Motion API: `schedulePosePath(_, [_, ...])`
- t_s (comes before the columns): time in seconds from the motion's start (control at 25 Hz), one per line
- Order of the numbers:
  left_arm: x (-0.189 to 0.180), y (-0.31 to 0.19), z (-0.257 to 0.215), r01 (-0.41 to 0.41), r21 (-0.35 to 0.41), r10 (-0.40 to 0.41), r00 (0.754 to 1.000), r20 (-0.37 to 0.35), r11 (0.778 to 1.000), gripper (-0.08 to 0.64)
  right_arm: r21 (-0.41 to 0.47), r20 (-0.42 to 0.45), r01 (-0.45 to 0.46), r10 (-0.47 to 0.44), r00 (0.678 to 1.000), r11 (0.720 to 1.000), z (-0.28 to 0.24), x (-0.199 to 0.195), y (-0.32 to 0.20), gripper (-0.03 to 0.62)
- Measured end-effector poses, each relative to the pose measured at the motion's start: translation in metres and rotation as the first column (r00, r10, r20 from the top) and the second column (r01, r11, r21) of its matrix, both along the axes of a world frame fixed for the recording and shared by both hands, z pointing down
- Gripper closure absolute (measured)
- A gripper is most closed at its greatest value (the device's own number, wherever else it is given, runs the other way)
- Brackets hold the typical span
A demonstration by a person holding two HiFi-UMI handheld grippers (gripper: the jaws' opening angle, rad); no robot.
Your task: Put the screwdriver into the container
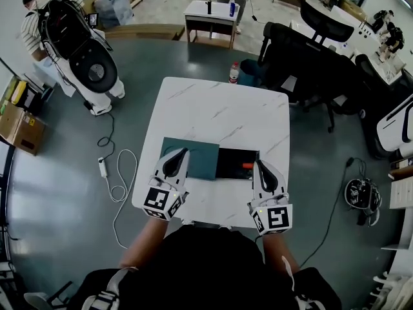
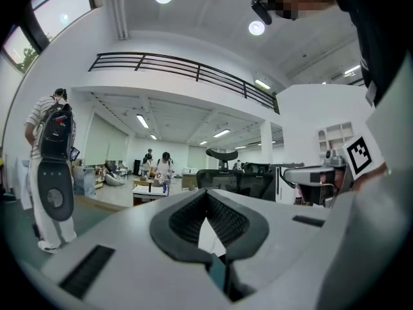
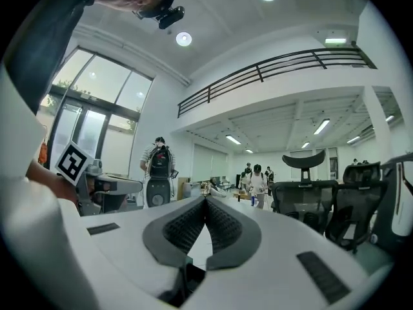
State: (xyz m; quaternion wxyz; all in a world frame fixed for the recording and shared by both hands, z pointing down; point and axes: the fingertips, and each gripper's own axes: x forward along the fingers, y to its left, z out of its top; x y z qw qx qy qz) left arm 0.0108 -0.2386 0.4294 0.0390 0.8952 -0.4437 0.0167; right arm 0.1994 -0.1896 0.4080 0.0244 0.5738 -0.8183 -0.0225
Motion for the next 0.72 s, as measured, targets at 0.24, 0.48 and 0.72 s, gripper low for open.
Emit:
schedulePosePath(0.24, [0.007,0.000,-0.004,-0.018,0.018,0.017,1.000,0.012,1.000,0.555,0.005,0.000,0.000,0.000,1.000,1.000,-0.003,-0.002,-0.002,0.569])
schedulePosePath(0.48, [0.012,0.005,-0.004,-0.037,0.022,0.037,0.999,0.012,0.999,0.554,0.010,-0.003,-0.021,0.021,1.000,1.000,-0.005,0.003,0.003,0.569])
schedulePosePath(0.72, [0.018,0.009,-0.004,-0.053,0.019,0.053,0.999,0.010,0.998,0.554,0.019,-0.011,-0.025,0.025,1.000,1.000,-0.004,0.006,0.003,0.569])
